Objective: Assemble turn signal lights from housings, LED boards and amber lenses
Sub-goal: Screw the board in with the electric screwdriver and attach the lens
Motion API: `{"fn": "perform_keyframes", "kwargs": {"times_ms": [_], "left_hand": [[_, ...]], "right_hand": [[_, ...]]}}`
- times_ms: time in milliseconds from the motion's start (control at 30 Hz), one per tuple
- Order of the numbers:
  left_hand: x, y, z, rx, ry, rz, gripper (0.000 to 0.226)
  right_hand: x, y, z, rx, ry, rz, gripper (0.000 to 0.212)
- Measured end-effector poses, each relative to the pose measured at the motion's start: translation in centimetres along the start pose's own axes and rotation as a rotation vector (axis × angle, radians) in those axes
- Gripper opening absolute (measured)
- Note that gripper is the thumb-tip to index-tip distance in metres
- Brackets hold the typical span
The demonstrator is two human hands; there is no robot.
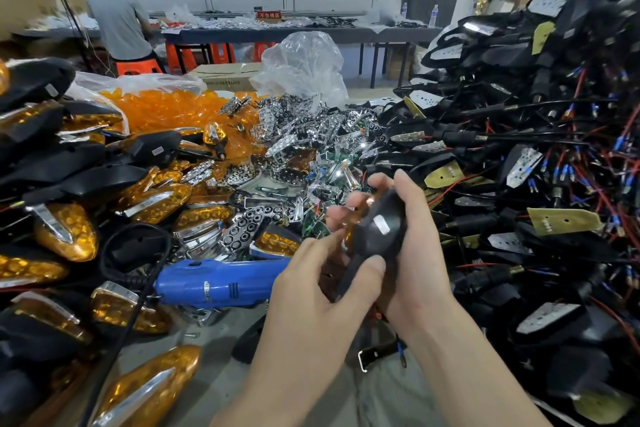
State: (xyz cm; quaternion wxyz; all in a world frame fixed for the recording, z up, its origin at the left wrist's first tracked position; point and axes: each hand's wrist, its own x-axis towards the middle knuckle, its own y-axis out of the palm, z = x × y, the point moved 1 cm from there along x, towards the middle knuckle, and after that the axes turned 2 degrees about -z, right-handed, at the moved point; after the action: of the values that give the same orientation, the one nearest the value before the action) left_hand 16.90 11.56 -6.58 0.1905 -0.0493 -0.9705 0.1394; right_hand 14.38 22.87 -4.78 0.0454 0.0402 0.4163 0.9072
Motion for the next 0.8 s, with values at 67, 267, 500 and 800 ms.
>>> {"fn": "perform_keyframes", "kwargs": {"times_ms": [67,267,500,800], "left_hand": [[0.1,-0.1,0.0,-0.149,-0.096,0.062,0.038],[0.0,-0.5,0.0,-0.202,-0.145,0.205,0.057],[0.4,-1.8,0.7,-0.054,-0.064,0.113,0.068],[-1.3,-3.4,0.1,0.226,0.133,0.044,0.039]], "right_hand": [[-0.1,0.0,-0.1,-0.086,-0.02,0.037,0.019],[-0.2,-0.2,0.1,-0.271,-0.017,0.1,0.024],[0.2,-0.7,1.2,0.017,-0.097,0.0,0.032],[-0.2,-2.4,3.4,0.289,-0.13,-0.13,0.013]]}}
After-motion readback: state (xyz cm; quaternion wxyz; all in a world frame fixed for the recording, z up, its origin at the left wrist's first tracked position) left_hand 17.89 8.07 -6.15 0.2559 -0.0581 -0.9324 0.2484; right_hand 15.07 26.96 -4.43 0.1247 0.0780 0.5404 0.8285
